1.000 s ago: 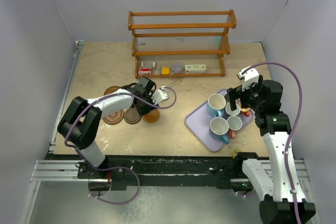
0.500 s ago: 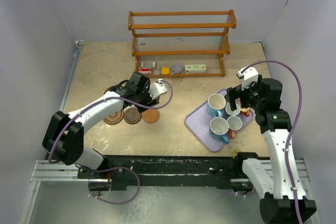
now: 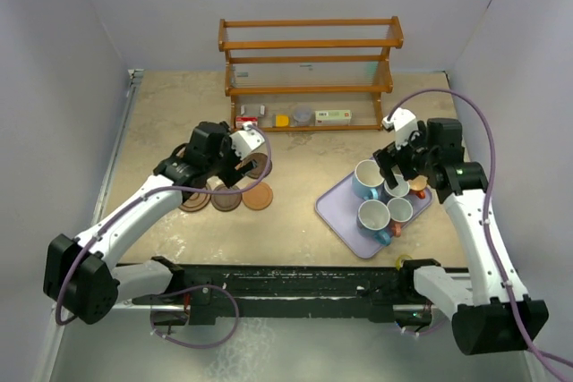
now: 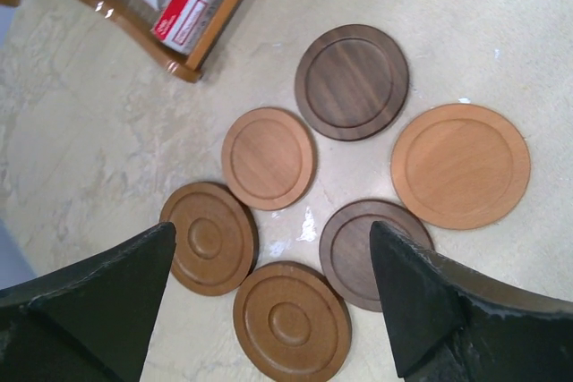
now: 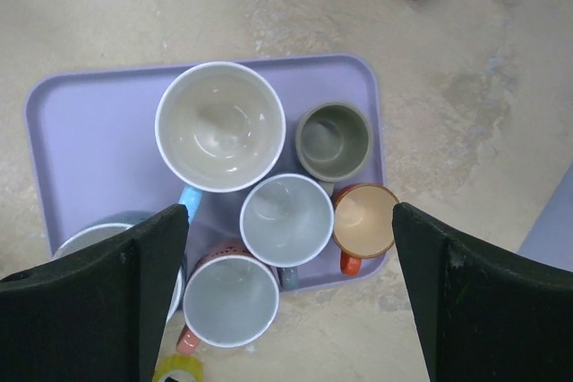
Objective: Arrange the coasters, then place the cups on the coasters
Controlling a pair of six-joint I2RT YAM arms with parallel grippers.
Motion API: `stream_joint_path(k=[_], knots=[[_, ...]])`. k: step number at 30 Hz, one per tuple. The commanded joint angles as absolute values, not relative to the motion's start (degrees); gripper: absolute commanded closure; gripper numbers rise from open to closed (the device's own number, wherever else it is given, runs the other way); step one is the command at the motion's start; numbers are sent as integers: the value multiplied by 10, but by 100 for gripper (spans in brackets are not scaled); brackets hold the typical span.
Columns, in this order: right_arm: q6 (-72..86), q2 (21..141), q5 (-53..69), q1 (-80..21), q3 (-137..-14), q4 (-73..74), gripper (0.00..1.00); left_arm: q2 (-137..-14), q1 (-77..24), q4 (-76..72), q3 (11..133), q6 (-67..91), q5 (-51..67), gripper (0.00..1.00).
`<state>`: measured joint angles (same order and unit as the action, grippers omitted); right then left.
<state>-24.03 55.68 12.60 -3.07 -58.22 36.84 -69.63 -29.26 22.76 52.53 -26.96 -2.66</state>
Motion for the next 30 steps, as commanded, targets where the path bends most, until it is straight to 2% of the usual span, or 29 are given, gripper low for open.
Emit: stream_joint_path(k=[1,9,21,30], knots=[[-308,592,113,-48,-615,399,4,-648,-273,196,513,-246,-39,13],[-404,680,102,-109,-644,432,9,-605,-253,195,481,-242,-31,13],[-498,829,100,-116,-720,465,22,-565,-231,184,450,-252,-4,14],[-445,887,111,-115,-735,474,35,-568,-231,170,442,-255,11,15]])
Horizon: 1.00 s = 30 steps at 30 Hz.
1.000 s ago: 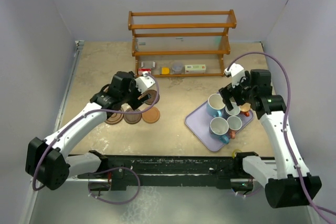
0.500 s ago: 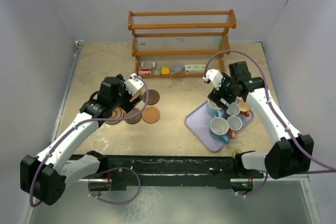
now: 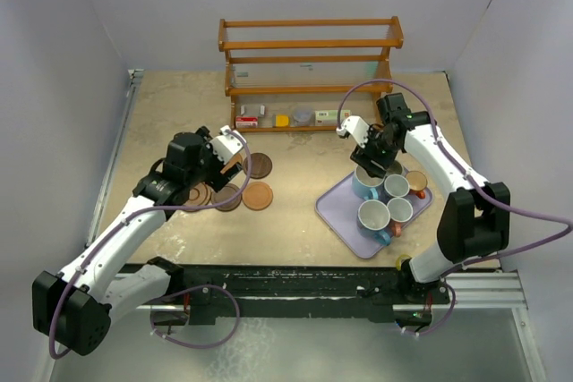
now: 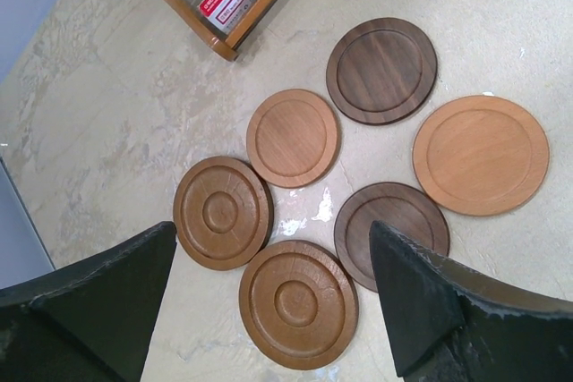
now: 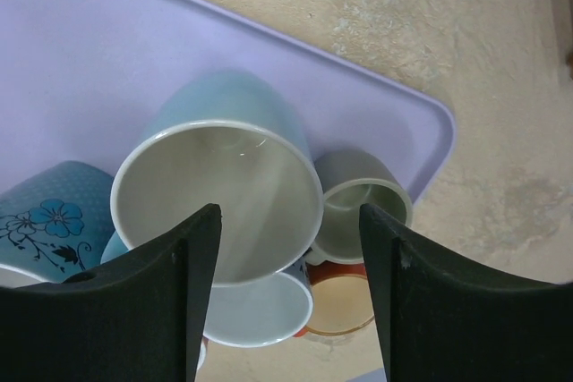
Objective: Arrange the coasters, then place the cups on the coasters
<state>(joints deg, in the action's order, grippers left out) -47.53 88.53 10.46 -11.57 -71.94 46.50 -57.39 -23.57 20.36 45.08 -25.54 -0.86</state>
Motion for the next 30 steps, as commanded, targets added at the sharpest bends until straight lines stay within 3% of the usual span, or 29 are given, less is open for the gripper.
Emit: stream_joint_path(k=[1,22,30], knots=[[-431,887,101,-114,-730,465,37,-567,-231,170,441,-254,14,15],[-308,918,80,-91,-713,444,61,-590,-231,155,449,-273,29,16],[-274,920,70,-90,-710,436,80,-607,-231,161,472,-275,33,14]])
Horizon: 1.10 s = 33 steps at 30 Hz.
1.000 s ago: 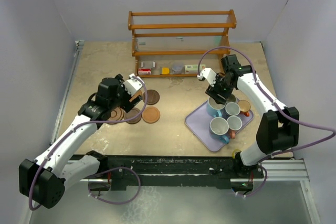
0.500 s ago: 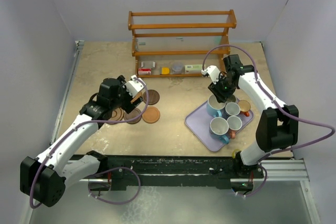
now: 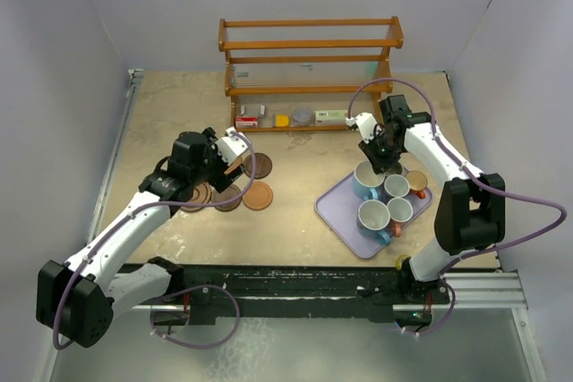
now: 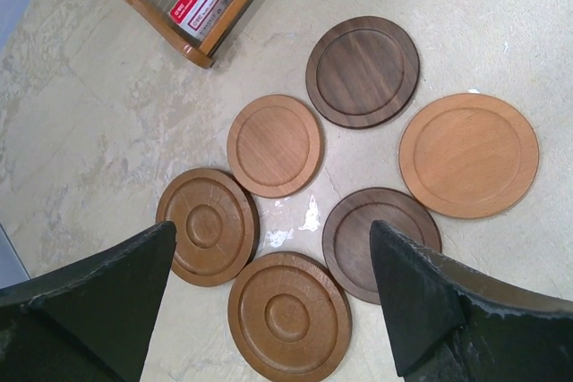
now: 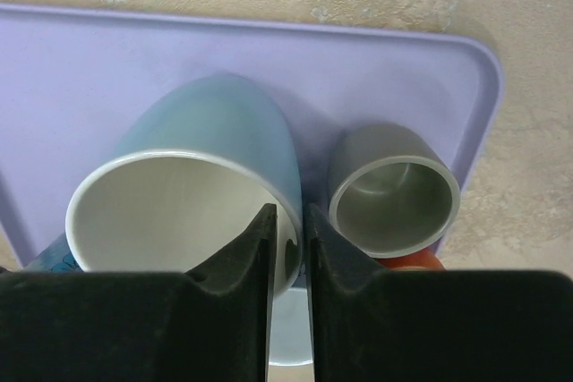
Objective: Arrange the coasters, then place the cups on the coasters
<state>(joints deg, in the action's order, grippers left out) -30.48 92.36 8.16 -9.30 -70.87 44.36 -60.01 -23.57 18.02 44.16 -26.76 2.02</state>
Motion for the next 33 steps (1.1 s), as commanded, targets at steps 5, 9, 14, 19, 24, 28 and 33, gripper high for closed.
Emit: stream_joint_path(k=[5,9,14,19,24,28,33], knots=[[-250,913,54,-92,-722,419,88,-625,-231,160,505,-258,18,6],[-228,905,54,-92,-749,429,94,-651,-231,173,543,-247,5,1],[-202,889,60,-95,-788,442,99,-670,-231,189,580,-237,2,1],[-169,878,74,-102,-829,449,100,-676,-231,192,602,-227,11,1],[-120,875,68,-136,-872,436,100,-691,-231,200,631,-212,19,1],[-63,876,50,-170,-897,396,100,-712,-231,211,663,-181,32,5],[-7,891,-2,-218,-928,347,100,-740,-233,213,702,-140,68,8]])
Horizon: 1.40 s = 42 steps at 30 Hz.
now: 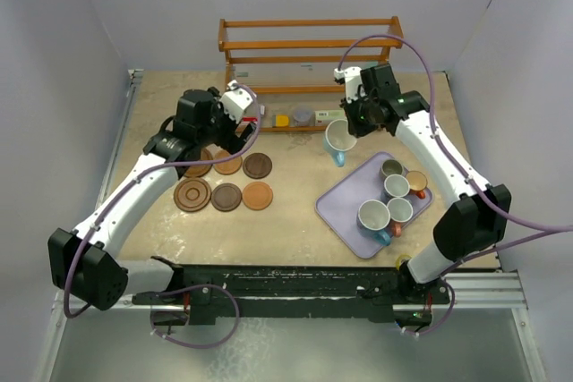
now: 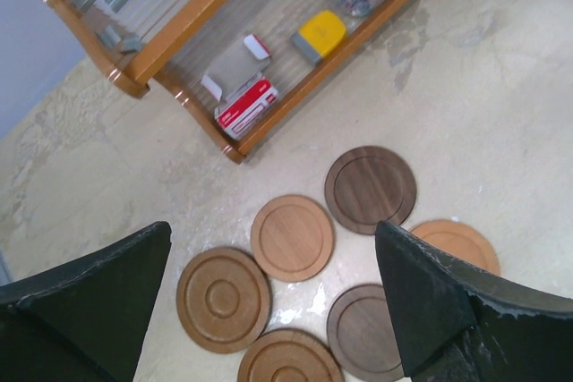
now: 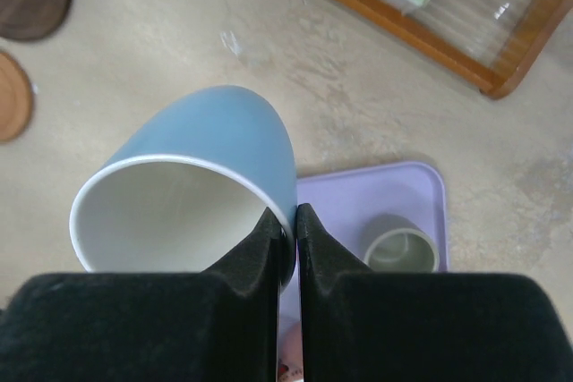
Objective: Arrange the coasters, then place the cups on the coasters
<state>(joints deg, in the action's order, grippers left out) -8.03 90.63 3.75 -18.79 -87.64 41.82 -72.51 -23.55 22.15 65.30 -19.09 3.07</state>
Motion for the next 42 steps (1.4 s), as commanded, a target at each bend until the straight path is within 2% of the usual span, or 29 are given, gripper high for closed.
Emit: stream_joint_path(k=[1,14,22,28,42], knots=[[4,894,-12,-226,-932,336,100,-746,-233,213,711,-129,74,9],[92,935,-135,-309,-960,247,100,-816,-291,199,827,37,79,12],[166,929,-201,-339,-953,239,100,-840,-315,186,848,143,57,12],[207,927,-250,-354,-953,245,100,-864,-332,175,862,164,59,14],[249,930,-288,-375,-958,262,100,-918,-342,156,872,203,38,31]])
